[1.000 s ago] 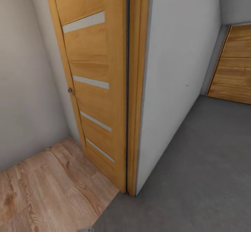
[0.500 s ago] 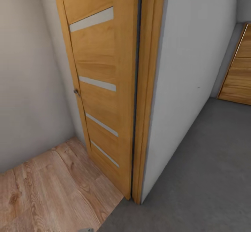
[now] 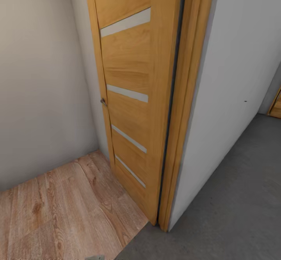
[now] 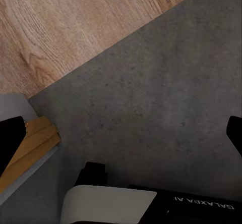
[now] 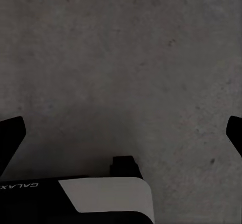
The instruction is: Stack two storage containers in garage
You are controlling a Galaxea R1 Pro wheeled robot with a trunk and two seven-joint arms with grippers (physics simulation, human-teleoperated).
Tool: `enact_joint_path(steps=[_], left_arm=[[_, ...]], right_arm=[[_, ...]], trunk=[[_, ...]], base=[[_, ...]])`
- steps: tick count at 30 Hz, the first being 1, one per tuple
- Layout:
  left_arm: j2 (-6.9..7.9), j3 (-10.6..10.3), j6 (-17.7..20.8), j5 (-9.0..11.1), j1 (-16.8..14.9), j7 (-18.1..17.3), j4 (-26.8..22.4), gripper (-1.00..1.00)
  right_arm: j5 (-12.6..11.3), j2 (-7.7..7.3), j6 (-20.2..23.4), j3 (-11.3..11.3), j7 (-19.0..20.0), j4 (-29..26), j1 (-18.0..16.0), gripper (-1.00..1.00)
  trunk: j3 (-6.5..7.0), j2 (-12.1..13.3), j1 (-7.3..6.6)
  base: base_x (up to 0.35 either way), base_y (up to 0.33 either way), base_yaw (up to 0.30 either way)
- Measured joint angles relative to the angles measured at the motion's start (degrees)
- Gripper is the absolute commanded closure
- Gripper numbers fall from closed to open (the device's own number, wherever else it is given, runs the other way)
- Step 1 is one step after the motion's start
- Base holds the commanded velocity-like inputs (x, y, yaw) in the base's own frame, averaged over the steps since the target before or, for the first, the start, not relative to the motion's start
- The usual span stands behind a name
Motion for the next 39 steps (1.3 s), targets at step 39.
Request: enact_joint_path(steps=[39], left_arm=[[0.02, 0.00, 0.01, 0.04, 0.00, -0.01, -0.03, -1.00]], right_arm=[[0.00, -0.10, 0.00, 0.00, -0.02, 0.00, 0.00, -1.00]], trunk=[[0.00, 0.00, 0.00]], base=[[0.195, -0.156, 0.092]])
